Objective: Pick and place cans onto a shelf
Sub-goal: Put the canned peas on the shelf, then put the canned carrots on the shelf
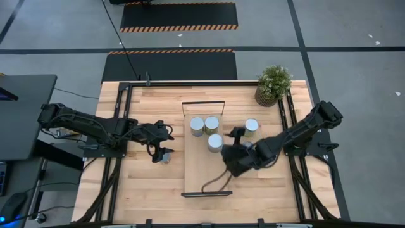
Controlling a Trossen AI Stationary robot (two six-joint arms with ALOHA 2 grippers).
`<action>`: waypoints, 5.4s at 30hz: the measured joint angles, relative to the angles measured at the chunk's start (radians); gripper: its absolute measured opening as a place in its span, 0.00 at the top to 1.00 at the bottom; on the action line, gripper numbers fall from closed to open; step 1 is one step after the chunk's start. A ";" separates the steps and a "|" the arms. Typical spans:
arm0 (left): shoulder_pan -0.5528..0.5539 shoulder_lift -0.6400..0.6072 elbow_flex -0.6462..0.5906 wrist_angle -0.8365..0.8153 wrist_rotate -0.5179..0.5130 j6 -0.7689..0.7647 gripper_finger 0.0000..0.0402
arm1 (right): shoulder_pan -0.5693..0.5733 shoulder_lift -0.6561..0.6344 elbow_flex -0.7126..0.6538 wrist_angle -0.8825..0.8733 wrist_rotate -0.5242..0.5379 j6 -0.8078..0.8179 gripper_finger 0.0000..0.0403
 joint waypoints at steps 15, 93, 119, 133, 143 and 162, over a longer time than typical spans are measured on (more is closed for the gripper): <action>0.000 0.000 0.000 -0.005 0.000 -0.006 0.32 | -0.050 0.018 -0.089 0.248 0.000 -0.280 0.07; 0.000 0.000 0.000 0.001 0.000 -0.006 0.32 | -0.698 -0.279 -0.367 -0.243 -0.658 0.285 0.03; -0.026 0.000 0.000 0.000 0.001 -0.007 0.32 | -0.599 -0.248 0.014 -0.445 -0.561 0.141 0.21; -0.029 -0.097 0.000 -0.102 0.048 0.031 0.34 | -0.363 0.083 0.525 -0.526 -0.530 0.038 0.21; -0.038 -0.168 -0.008 -0.102 0.024 0.077 0.38 | -0.322 0.366 0.931 -0.614 -0.568 -0.082 0.21; -0.045 -0.463 -0.385 0.445 -0.114 0.160 0.42 | -0.266 0.646 1.125 -0.584 -0.659 -0.288 0.21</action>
